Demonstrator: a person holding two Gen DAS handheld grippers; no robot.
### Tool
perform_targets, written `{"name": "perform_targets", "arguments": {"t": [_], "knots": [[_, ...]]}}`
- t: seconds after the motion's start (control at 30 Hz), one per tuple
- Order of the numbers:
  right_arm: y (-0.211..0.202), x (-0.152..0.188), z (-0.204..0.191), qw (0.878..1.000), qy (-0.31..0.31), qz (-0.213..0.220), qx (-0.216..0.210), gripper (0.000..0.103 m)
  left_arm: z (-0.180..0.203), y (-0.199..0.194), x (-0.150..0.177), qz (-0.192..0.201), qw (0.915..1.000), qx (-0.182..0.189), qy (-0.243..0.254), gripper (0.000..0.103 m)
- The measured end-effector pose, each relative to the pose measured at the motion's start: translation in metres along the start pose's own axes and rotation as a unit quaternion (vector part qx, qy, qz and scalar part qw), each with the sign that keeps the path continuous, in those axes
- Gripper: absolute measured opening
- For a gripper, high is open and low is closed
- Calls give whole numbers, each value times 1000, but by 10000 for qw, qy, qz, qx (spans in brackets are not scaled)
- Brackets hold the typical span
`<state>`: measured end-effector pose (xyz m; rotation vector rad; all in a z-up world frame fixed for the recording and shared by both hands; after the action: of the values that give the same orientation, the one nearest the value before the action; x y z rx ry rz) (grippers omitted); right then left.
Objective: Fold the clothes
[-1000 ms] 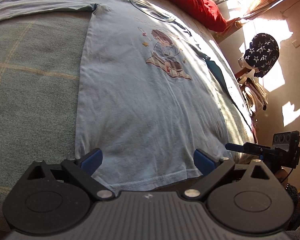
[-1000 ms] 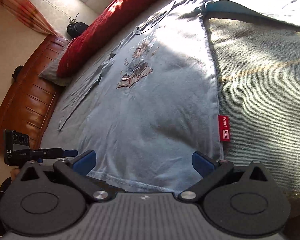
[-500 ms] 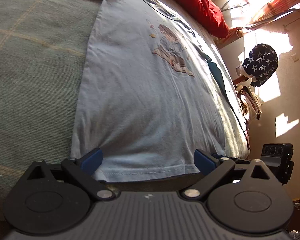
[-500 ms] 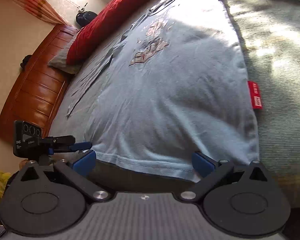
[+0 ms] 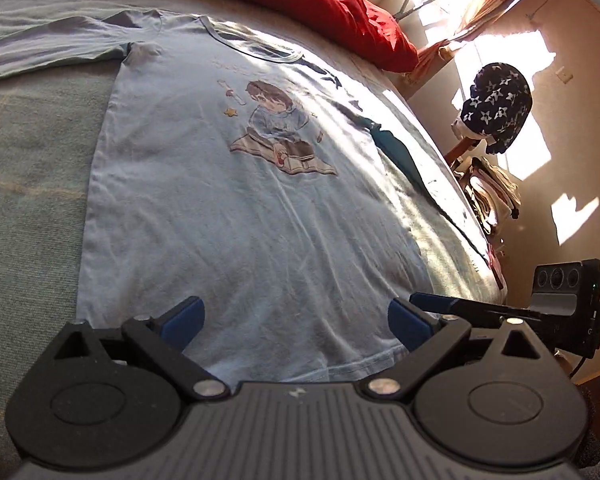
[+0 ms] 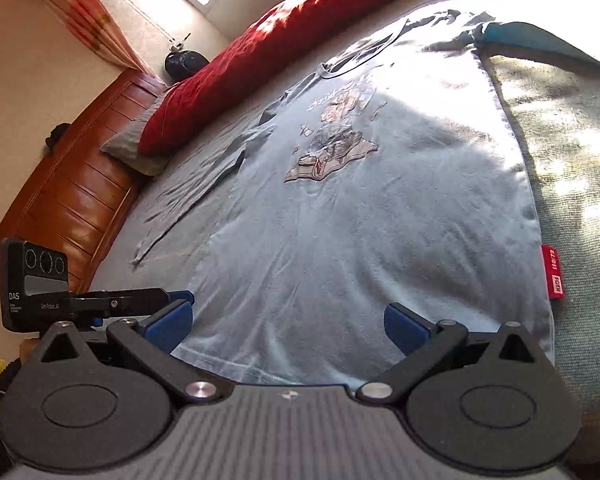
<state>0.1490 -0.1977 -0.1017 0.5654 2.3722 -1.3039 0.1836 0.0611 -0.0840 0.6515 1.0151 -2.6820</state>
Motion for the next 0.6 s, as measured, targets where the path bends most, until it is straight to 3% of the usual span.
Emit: {"name": "perform_targets", "arguments": {"t": [0.13, 0.27, 0.4, 0.6], "knots": [[18, 8, -2, 9985, -279, -79, 465, 103, -12, 12, 18, -81, 9997, -220, 5, 98], [5, 25, 18, 9993, -175, 62, 334, 103, -20, -9, 39, 115, 9999, -94, -80, 98], [-5, 34, 34, 9994, 225, 252, -15, 103, -30, -34, 50, 454, 9978, 25, -479, 98], [-1, 34, 27, 9994, 114, 294, 145, 103, -20, -46, 20, 729, 9966, -294, -235, 98]]}}
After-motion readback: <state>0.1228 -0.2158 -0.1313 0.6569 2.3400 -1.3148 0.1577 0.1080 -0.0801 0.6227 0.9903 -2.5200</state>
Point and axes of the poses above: each gripper's, at about its wrist camera, not at the fingertips, and y roughly the way its jaws point, z to its right, x to its underside, the point moved 4 cm from there along y, roughly the way its jaws point, and after that the axes turned 13 degrees about x, right-handed, at the moved point
